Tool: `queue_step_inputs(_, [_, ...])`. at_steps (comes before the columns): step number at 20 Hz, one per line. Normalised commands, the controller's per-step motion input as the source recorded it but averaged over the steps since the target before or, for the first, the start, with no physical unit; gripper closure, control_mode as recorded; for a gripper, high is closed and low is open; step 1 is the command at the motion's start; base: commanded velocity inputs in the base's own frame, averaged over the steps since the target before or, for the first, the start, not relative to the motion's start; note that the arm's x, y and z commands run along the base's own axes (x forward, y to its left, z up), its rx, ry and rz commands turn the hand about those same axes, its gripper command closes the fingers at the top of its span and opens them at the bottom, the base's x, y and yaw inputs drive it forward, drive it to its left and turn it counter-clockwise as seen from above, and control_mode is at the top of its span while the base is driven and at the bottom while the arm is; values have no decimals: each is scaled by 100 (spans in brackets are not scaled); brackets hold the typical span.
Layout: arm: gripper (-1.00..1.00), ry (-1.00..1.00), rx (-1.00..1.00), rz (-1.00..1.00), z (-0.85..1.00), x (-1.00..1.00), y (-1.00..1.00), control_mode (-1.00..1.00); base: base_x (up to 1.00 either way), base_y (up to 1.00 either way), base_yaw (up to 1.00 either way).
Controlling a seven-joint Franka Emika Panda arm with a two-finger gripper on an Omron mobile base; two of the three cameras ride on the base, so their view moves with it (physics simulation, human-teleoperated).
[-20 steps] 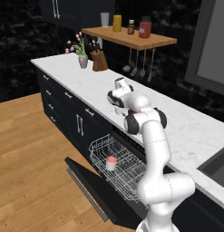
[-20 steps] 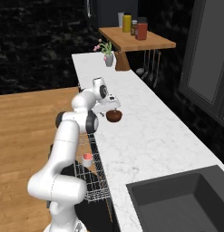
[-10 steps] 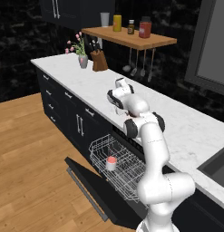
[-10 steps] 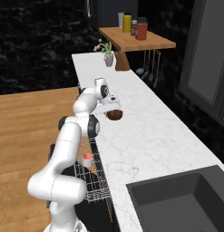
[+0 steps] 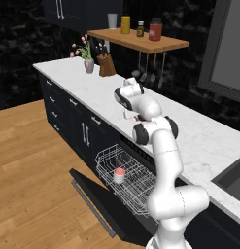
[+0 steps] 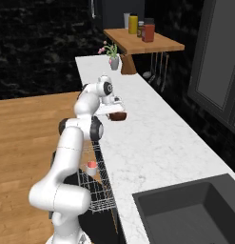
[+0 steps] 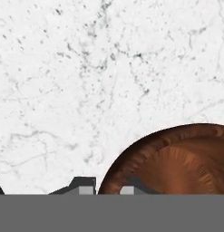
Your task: Pick up the cup and bowl from the counter, place them in the dishwasher, and close the dishwasher door.
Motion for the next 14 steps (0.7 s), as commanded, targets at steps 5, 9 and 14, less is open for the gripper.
queue_step_inputs(5, [100,-24,1,0,0,-100,47,-100,0,0,0])
queue_step_inputs(9, [100,-38,0,0,0,-100,30,-100,0,0,0])
queue_step_inputs(14, [100,-51,1,0,0,-100,7,-100,0,0,0])
